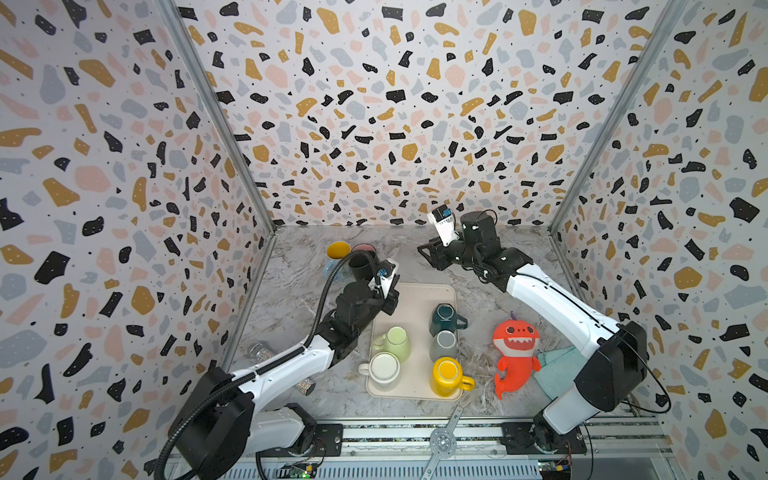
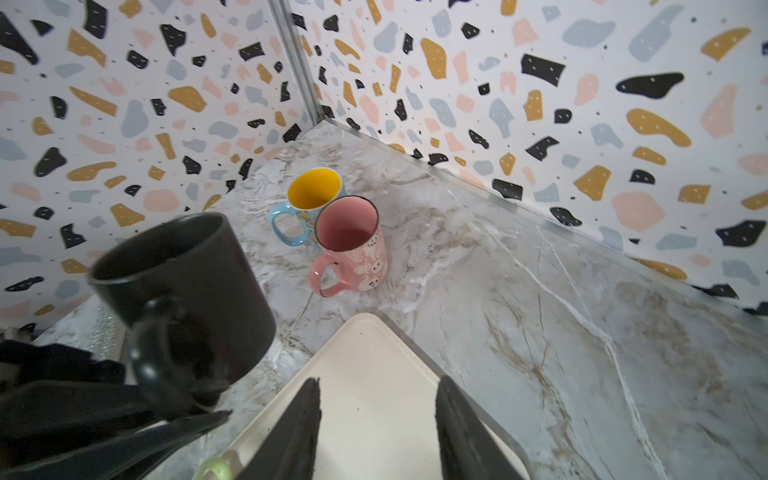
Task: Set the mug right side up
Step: 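Turn the black mug mouth-up with the left gripper while the right gripper reaches toward it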
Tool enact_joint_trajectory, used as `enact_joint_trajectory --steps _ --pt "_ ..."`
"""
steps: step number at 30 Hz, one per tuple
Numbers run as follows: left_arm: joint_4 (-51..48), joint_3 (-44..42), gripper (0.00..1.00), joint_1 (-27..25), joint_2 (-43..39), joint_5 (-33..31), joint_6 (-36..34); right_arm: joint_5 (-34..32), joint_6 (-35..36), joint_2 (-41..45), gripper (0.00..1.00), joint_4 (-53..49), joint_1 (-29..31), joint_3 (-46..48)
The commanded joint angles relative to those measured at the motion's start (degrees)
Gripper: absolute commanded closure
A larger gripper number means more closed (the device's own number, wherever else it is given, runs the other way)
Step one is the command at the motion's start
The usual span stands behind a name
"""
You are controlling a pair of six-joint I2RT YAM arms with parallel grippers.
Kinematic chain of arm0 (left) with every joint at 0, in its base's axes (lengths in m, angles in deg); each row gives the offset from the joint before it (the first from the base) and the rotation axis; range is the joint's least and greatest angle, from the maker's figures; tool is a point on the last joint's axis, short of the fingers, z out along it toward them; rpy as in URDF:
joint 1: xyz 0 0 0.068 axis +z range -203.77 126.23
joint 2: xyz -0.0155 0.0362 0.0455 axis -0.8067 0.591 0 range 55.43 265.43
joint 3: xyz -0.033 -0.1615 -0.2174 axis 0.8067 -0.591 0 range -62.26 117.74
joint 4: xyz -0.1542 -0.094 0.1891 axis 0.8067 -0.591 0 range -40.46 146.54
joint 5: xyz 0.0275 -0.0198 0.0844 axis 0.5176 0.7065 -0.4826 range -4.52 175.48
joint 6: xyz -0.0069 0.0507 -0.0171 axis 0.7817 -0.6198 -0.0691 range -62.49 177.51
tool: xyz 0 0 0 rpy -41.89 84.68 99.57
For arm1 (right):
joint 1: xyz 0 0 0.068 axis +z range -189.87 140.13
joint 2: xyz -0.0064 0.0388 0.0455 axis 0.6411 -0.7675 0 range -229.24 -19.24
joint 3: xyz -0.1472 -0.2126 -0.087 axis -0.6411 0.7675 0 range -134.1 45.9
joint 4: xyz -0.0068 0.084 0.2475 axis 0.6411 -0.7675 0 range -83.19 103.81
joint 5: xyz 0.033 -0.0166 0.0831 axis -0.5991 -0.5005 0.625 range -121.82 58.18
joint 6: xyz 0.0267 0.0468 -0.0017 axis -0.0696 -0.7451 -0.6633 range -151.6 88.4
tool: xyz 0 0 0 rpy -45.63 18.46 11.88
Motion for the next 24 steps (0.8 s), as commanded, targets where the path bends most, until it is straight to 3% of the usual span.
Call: enact_joint_trajectory --steps 1,7,9,24 --pt "16.23 -0.6 1.0 -1.68 -1.86 -4.06 -11.91 8.11 4.0 -0.63 0.5 -4.31 -0.24 -4.15" --pt "21.47 -3.22 1.0 -7.27 0.38 -15.75 -27.97 17.58 8.56 -3.33 0.48 -8.65 -0.04 -8.81" --pt "22.94 -3.85 1.0 -7.92 1.21 -17.0 -30.56 19.02 9.46 -3.8 0.47 -8.92 0.06 -9.19" --pt "19.08 -2.27 1.0 -8.61 3.02 -16.66 -35.88 20.9 18.83 -7.37 0.45 -17.86 5.89 -12.85"
